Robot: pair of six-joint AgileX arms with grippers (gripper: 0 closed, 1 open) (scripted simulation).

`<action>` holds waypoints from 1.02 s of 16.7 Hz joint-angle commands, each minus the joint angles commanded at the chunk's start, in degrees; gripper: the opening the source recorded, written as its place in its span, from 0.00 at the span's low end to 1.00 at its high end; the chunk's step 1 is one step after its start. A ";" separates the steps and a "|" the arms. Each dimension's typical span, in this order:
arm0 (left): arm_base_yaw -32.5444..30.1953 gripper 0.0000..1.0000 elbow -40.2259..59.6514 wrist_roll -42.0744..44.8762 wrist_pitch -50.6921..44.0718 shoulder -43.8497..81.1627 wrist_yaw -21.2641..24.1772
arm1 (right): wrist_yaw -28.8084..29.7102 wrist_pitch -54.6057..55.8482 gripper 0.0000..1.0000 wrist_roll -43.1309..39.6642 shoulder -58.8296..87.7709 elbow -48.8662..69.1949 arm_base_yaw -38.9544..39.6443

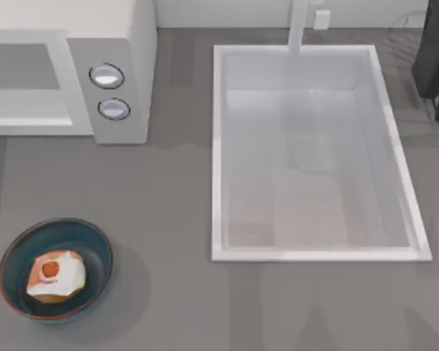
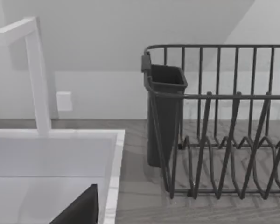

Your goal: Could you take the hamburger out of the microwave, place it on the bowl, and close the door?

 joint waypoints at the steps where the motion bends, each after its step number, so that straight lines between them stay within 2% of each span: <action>1: -1.18 0.00 -3.03 -1.31 1.30 -2.18 -0.58 | 0.00 0.00 1.00 0.00 0.00 0.00 0.00; 5: -5.02 0.00 -11.76 -5.61 5.64 -9.18 -2.44 | 0.00 0.00 1.00 0.00 0.00 0.00 0.00; 12: -6.12 0.00 -13.57 -7.06 6.40 -10.75 -3.12 | 0.00 0.00 1.00 0.00 0.00 0.00 0.00; 17: -16.89 0.00 -23.14 -16.95 9.96 -22.05 -9.13 | 0.00 0.00 1.00 0.00 0.00 0.00 0.00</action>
